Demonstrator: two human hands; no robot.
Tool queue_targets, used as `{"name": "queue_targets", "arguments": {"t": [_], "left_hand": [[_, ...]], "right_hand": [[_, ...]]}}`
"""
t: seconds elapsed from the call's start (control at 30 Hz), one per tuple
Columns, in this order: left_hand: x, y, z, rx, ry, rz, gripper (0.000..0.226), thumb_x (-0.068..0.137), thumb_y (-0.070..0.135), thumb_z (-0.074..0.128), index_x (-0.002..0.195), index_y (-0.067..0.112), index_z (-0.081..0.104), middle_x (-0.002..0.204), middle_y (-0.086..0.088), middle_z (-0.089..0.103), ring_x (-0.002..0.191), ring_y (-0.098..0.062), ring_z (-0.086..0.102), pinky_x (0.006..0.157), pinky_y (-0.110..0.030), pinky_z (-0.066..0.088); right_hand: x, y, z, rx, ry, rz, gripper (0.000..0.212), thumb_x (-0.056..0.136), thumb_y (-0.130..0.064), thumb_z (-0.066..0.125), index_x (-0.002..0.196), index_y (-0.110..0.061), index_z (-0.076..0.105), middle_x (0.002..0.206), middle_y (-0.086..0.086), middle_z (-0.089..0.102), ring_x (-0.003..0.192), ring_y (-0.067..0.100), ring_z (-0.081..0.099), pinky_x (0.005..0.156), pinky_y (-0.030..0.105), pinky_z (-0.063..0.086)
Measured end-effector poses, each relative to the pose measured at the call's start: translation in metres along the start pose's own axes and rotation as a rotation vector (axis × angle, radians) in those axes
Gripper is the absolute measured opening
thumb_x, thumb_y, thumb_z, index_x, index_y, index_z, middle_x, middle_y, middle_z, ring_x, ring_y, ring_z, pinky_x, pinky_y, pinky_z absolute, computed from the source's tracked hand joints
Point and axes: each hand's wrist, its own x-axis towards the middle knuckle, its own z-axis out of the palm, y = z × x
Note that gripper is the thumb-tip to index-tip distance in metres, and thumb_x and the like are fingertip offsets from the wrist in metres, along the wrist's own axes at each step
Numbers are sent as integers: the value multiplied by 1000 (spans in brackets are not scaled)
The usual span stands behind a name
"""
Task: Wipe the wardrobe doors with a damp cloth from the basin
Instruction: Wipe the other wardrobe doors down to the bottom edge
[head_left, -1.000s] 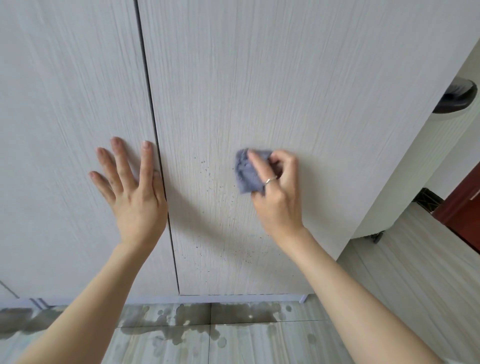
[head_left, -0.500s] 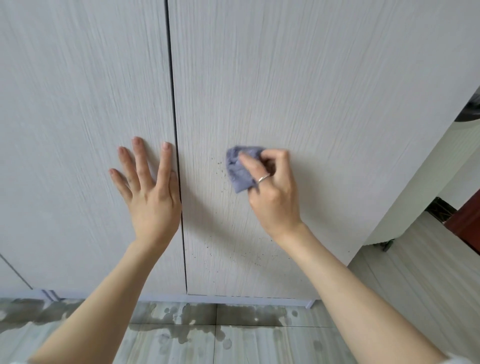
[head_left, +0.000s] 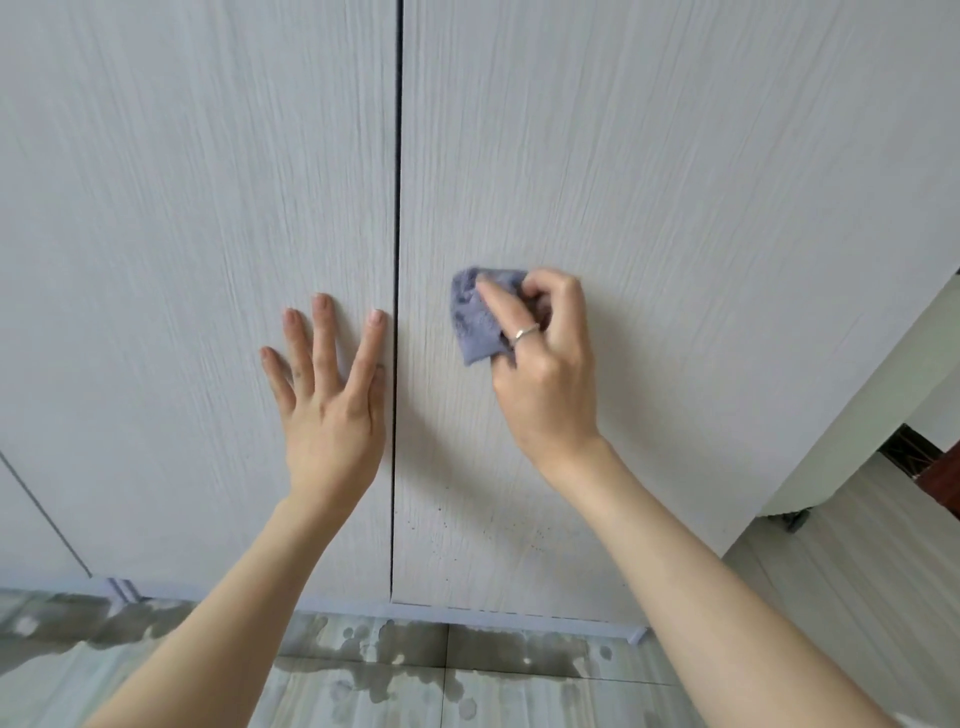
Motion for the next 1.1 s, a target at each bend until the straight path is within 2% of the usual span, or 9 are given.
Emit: {"name": "queue_targets", "arguments": {"t": [0.1,0.17,0.27,0.47,0.63,0.8,0.9,1.0,1.1], "left_hand": [[0,-3,-2,21,-29,8,48,103,28,25,149,31,12,154,-8,-7,143,-35,-5,111,-63,2],[-1,-5,-5,32,-45,-1,51,102,23,32,149,32,12,154,-7,-7,143,-35,-5,111,-64,3],[-2,-10,-7,54,-68,23,57,101,20,38,149,34,9,155,-5,-7,144,-34,-6,112,-63,2],[-10,-13,-9,61,-122,-13,50,102,29,29,148,34,10,154,-4,-8,143,-30,-9,112,-62,1],[-16,-20,-12,78,-142,10,51,101,30,30,147,33,8,154,-5,-6,142,-30,-7,112,-63,4],[-21,-22,-8,65,-130,8,49,102,28,28,148,31,11,154,-6,-7,142,-31,-8,112,-62,1],[-27,-29,-7,93,-132,44,50,102,26,32,148,30,13,153,-7,-6,142,-30,-7,113,-60,2],[-30,-36,-6,117,-125,80,51,101,26,34,148,30,16,155,-6,-4,143,-34,-2,113,-59,4],[-32,-43,-3,132,-104,99,53,100,23,39,149,29,17,157,-9,1,143,-36,-1,113,-59,3]], "right_hand": [[-46,2,16,5,-261,-99,32,95,-29,40,103,-16,67,93,-4,56,81,10,50,70,22,43],[-69,4,11,-47,-408,-301,25,91,-17,47,91,-8,71,83,5,64,71,20,60,57,28,50],[-60,5,0,-8,-405,-283,31,87,-11,44,95,-8,73,85,10,66,71,25,63,54,29,51],[29,-18,-4,40,111,-90,37,75,9,51,108,3,67,95,24,59,83,36,60,66,34,46],[-35,-16,24,81,-109,-148,24,85,-3,55,102,-11,70,92,10,63,77,25,62,62,27,51],[-127,-2,62,-79,-356,-512,7,84,-12,67,80,-10,73,82,8,65,65,23,59,58,29,49],[-128,-10,63,-15,-377,-399,16,85,-10,57,83,-11,72,78,6,64,64,22,59,54,27,48],[-94,-19,57,118,-193,-96,18,84,-18,58,98,-22,68,91,-4,59,76,16,60,58,21,48],[-84,-26,66,139,-85,-47,26,85,-14,60,110,-14,65,103,-3,46,87,19,53,60,25,42]]}}
